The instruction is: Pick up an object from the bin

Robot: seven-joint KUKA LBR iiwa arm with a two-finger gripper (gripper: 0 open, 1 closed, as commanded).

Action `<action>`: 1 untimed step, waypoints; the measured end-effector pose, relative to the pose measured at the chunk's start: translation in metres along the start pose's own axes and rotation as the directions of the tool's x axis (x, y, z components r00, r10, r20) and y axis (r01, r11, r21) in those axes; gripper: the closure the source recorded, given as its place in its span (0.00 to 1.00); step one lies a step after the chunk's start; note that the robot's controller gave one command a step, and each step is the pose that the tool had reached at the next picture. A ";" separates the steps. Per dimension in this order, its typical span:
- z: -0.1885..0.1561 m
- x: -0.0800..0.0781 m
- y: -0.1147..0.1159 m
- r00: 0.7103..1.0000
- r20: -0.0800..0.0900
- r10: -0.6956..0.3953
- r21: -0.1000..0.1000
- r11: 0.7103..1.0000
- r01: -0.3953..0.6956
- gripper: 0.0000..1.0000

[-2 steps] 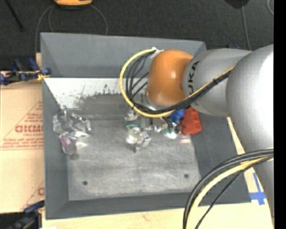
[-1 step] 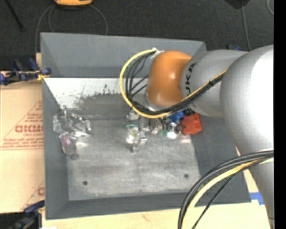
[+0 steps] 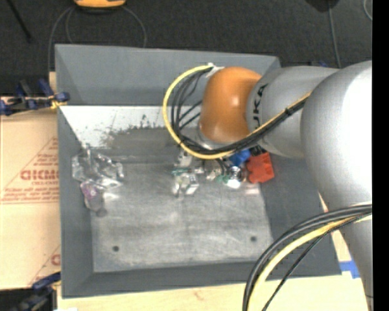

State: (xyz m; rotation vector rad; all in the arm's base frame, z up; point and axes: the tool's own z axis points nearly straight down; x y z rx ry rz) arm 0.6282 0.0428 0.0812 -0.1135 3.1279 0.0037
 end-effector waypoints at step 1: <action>-0.125 -0.004 -0.001 1.000 0.002 0.021 0.000 1.000 -0.021 1.00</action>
Offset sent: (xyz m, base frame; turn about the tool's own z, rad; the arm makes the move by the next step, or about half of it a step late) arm -0.0008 -0.0018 0.1183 0.0261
